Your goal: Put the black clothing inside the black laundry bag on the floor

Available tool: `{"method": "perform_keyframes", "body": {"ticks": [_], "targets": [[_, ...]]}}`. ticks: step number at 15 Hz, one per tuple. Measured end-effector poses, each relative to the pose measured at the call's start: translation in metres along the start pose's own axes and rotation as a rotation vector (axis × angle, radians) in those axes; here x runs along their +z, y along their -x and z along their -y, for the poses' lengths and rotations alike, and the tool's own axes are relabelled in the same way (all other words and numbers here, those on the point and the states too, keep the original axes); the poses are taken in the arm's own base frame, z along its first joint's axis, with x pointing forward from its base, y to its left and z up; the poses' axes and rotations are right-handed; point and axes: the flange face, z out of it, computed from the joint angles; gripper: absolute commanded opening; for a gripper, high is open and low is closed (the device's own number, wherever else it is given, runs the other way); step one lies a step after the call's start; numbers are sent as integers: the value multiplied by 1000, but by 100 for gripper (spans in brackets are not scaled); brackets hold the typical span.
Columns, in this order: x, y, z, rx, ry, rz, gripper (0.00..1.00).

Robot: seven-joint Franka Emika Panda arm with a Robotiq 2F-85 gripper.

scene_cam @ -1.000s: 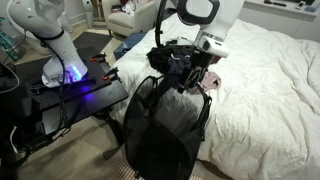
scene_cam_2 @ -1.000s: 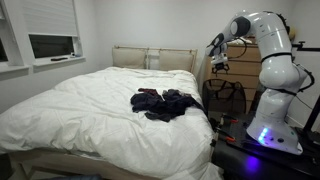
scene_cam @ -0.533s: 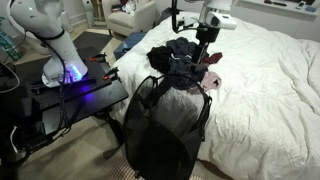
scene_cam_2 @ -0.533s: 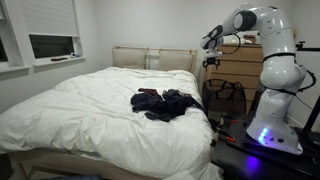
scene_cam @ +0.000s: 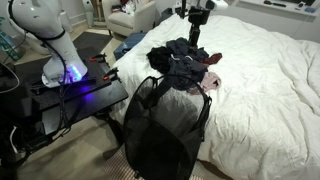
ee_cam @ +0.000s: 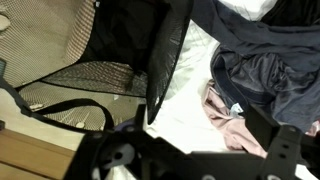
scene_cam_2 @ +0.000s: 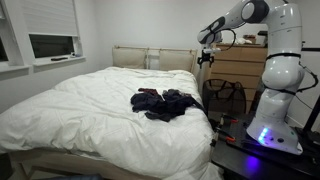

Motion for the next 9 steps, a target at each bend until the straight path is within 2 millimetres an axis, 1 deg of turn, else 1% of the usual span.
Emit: {"method": "perform_keyframes", "body": {"ticks": [3,6,7,9], "targets": [[-22,23,7,-118,3,-31,100],[-48,52,13,-238,-3,-86,100],[-54,59,13,-244,-12,-94,100],[-55,59,13,-245,-12,-95,100]]}}
